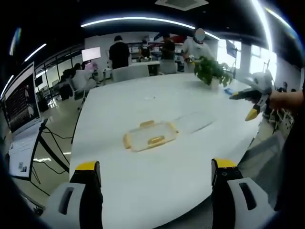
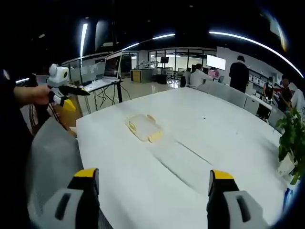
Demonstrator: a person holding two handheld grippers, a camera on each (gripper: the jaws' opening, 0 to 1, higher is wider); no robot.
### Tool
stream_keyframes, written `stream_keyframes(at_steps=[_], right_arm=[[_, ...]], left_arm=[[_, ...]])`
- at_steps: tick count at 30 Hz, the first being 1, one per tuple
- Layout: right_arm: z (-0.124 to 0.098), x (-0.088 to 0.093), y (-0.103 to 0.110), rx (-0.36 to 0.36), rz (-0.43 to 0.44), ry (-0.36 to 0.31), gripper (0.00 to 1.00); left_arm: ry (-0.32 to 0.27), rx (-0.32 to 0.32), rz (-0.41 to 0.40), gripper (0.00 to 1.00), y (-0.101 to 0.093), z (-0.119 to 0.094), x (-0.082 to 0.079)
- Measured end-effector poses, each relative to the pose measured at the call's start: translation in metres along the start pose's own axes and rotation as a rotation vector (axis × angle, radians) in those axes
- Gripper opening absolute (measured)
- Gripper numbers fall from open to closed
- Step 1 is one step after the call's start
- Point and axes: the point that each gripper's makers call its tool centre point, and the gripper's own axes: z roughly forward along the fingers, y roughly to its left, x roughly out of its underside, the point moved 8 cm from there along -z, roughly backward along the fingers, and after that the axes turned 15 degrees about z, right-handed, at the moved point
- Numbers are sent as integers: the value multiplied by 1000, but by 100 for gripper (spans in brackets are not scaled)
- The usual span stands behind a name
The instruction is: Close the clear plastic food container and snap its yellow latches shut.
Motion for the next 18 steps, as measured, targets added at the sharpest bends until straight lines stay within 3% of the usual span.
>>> stream_keyframes(at_steps=[4, 9, 11, 13, 18], right_arm=[[1, 1, 1, 5, 10, 12, 96], [0, -3, 4, -8, -1, -3, 84], [1, -6, 5, -8, 31, 2, 88], [3, -10, 6, -26, 19, -37, 91], [9, -13, 4, -39, 27, -49, 88]], left_arm=[[-2, 9, 11, 96, 1, 3, -1], [-16, 18, 14, 96, 4, 6, -5], [-21, 23, 16, 96, 4, 8, -7], [-24, 23, 22, 96, 6, 10, -10], [-38, 14, 28, 96, 9, 10, -16]])
